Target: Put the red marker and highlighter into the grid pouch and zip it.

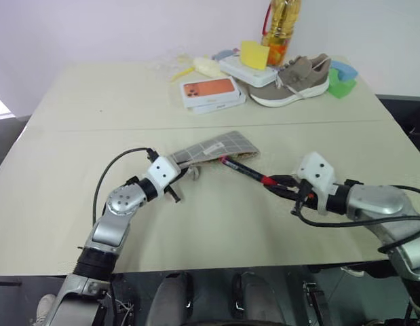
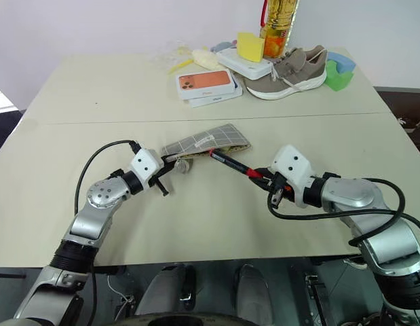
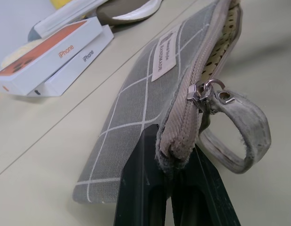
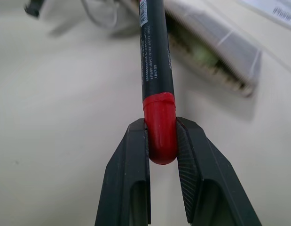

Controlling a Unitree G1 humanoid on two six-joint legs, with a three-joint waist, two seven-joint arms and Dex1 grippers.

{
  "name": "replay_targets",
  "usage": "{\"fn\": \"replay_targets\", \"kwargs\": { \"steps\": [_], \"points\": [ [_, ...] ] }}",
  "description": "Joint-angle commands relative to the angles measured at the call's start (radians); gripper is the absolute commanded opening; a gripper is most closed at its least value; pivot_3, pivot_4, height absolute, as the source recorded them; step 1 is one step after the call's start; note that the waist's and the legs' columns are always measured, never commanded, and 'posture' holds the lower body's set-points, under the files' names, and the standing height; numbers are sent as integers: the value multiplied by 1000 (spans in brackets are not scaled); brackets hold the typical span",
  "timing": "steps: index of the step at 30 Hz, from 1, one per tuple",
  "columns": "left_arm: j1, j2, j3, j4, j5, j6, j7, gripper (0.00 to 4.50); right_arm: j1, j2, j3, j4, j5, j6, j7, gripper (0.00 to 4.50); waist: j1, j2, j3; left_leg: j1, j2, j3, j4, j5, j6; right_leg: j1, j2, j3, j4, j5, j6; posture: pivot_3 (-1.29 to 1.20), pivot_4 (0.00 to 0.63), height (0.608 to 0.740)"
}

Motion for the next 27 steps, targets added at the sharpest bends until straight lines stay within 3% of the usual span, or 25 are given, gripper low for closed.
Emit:
{"fn": "replay_targets", "kwargs": {
  "steps": [1,14,25,27],
  "points": [
    [-5,1,14,-40,-24,-16,-14,0,-13,-6,3,19,-31,-29,-1,251,0,0,0,0,0,0,0,0,0,0,0,0,0,0,0,0,150,740],
    [21,27,-16,-67,-5,-72,-61,0,-46,-10,46,57,-110,-79,7,251,0,0,0,0,0,0,0,0,0,0,0,0,0,0,0,0,150,740],
    [20,39,-76,-89,5,-162,-132,0,-215,-19,242,6,-272,-49,15,251,0,0,0,0,0,0,0,0,0,0,0,0,0,0,0,0,150,740],
    [22,41,-76,-88,8,-160,-132,0,-230,-11,252,-4,-275,-38,20,1285,0,0,0,0,0,0,0,0,0,0,0,0,0,0,0,0,150,740]
  ]
}}
